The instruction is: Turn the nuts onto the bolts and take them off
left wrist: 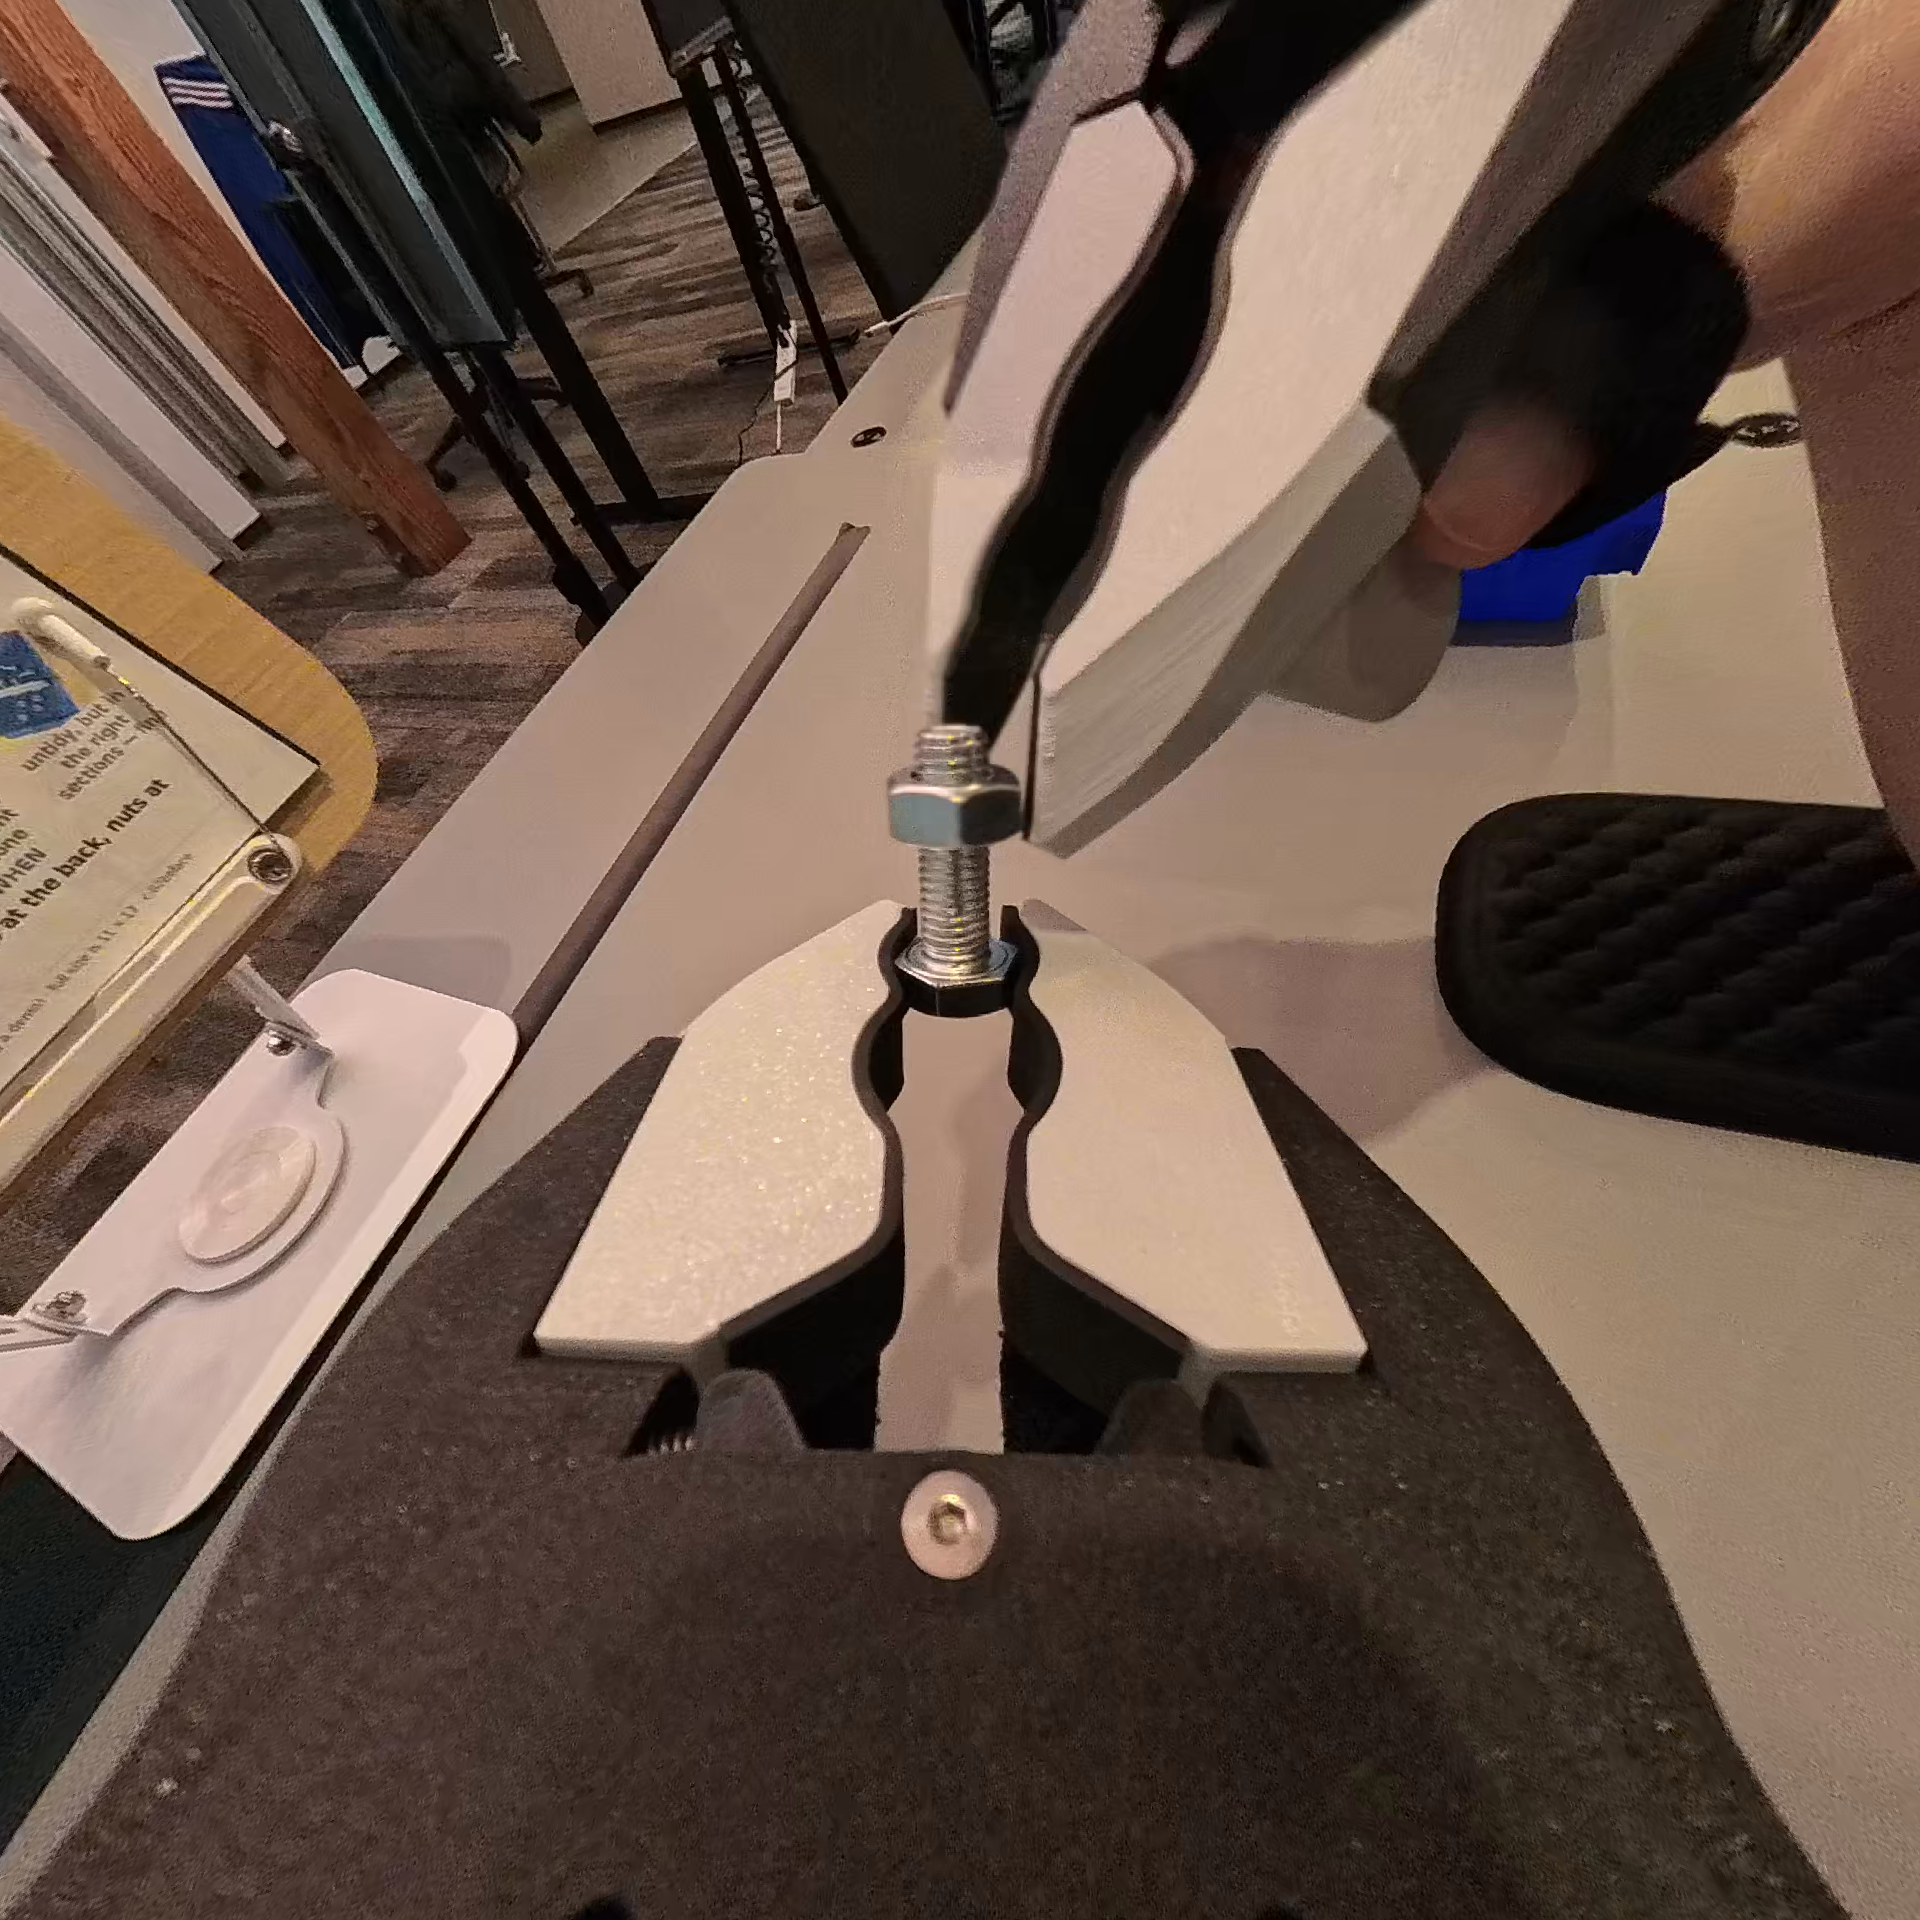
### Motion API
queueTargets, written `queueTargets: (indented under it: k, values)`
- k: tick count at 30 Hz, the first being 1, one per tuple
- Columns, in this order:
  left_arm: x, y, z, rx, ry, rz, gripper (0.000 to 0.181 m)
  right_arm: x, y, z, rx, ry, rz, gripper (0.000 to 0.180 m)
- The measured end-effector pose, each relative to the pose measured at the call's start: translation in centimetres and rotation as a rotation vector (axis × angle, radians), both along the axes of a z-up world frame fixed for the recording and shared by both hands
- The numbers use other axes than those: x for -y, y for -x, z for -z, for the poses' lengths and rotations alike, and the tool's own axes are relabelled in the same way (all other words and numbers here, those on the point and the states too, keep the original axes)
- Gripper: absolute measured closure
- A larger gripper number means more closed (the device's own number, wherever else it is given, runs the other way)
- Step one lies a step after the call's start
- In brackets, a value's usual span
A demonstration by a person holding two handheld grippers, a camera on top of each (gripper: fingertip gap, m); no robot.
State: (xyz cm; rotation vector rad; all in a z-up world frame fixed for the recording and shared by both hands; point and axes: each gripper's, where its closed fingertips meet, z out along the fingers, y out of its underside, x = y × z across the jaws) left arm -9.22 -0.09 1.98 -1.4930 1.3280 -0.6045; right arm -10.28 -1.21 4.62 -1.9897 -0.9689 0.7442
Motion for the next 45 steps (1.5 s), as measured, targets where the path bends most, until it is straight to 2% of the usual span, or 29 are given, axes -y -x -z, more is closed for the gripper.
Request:
queueTargets:
  k: [3,8,17,22,30,35,45]
  values:
    - [-0.2,0.2,0.1,-0.015,-0.002,-0.009,0.166,-0.2,-1.1,0.9,0.068,0.009,0.025,0.161]
    - [-0.3,-0.1,1.3,-0.088,-0.043,-0.027,0.166,0.1,0.2,0.1,0.025,-0.01,0.002,0.156]
    - [-0.5,0.2,1.1,-0.083,-0.042,-0.036,0.166,-0.3,-1.0,1.7,0.115,0.044,0.063,0.158]
    - [-0.4,-0.1,1.5,-0.109,-0.059,-0.037,0.166,-0.2,0.3,0.4,0.043,0.01,0.039,0.156]
    - [-0.5,0.2,1.3,-0.107,-0.056,-0.04,0.166,-0.3,-0.9,2.4,0.143,0.075,0.07,0.158]
    - [-0.5,0.1,1.6,-0.131,-0.076,-0.044,0.166,-0.1,0.2,1.0,0.065,0.041,0.045,0.157]
    - [-0.6,0.3,1.6,-0.139,-0.075,-0.051,0.166,-0.6,-1.7,2.1,0.154,0.062,0.122,0.155]
